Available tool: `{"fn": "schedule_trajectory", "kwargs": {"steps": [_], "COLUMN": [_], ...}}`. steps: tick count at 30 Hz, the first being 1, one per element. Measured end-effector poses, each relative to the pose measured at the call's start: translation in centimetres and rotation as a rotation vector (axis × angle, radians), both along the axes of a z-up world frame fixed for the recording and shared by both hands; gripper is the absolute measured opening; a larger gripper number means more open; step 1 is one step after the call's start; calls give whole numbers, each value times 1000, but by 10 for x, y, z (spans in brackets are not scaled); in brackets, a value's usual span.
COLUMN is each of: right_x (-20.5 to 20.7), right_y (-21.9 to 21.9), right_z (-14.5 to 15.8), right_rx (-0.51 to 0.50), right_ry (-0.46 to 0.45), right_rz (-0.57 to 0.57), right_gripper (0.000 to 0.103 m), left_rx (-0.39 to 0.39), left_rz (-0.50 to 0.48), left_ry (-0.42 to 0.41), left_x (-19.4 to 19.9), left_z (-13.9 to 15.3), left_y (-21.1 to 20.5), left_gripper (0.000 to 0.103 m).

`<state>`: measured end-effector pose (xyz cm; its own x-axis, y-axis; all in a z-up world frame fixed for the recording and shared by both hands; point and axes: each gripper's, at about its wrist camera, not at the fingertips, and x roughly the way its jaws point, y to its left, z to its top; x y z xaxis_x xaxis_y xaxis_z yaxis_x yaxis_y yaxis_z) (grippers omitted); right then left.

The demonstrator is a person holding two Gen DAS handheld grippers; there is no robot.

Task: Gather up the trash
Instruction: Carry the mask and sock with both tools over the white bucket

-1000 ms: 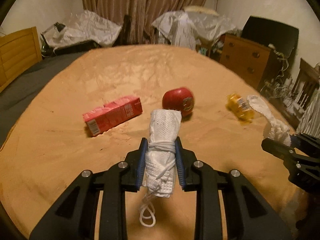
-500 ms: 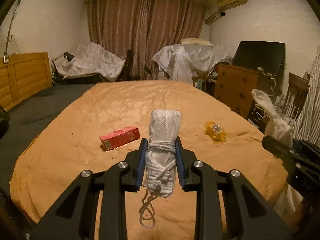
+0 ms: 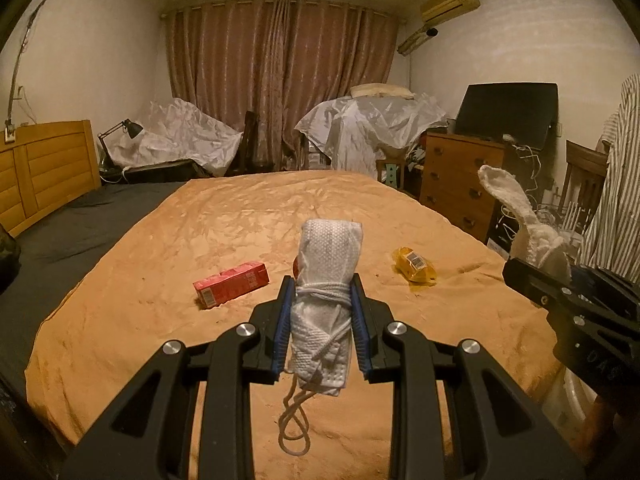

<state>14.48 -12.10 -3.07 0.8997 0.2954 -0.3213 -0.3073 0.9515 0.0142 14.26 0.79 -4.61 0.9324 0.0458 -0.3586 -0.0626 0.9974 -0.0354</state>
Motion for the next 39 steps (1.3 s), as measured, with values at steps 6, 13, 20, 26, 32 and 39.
{"fn": "schedule_trajectory", "kwargs": {"steps": [6,13,20,26,32,39], "right_x": [0,-13,-37,-61,-86,-113], "right_y": [0,-23,-77,-134,-193,-270], "right_z": [1,4,7,10,8,13], "right_rx": [-1,0,-1,4,-4,-9], "right_ry": [2,14,27,34,59,97], "right_rz": [0,-50,-139,-226,-311,-416], "right_gripper": [36,36,36,37,37,37], "left_rx": [0,6,6,13,23,27], "left_rz": [-8,-83,-180,-267,-365,-493], "left_ry": [-3,-6,7,12,14,46], "left_x": [-1,8,15,17,17,13], "left_z": [1,7,10,13,18,14], "left_y": [-2,-27,-71,-113,-166,-226], "left_gripper": [26,26,26,26,26,26]}}
